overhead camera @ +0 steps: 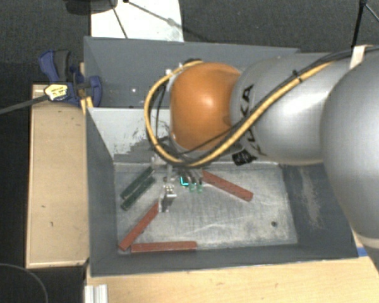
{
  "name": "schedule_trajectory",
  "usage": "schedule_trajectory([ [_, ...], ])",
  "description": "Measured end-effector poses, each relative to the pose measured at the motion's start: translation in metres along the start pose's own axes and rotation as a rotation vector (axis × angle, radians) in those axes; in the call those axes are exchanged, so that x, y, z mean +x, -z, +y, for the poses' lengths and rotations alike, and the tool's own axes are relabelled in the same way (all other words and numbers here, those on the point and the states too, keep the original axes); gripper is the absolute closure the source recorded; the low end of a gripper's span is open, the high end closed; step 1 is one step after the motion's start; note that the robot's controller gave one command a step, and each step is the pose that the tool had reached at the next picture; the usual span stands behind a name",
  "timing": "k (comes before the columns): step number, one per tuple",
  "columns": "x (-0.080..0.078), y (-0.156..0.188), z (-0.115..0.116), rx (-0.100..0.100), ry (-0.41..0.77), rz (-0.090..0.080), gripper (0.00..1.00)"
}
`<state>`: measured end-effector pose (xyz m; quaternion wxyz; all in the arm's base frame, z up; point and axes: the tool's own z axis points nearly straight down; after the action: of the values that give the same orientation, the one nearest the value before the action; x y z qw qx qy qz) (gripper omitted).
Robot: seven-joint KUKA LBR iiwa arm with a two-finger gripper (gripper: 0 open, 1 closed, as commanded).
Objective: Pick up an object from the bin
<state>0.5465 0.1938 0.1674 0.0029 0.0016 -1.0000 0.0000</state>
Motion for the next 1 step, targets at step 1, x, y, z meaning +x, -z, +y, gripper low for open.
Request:
schedule_trajectory([
  [1,-0.0019,0.0046,-0.0009,-0.001,-0.004,-0.008,0.0],
])
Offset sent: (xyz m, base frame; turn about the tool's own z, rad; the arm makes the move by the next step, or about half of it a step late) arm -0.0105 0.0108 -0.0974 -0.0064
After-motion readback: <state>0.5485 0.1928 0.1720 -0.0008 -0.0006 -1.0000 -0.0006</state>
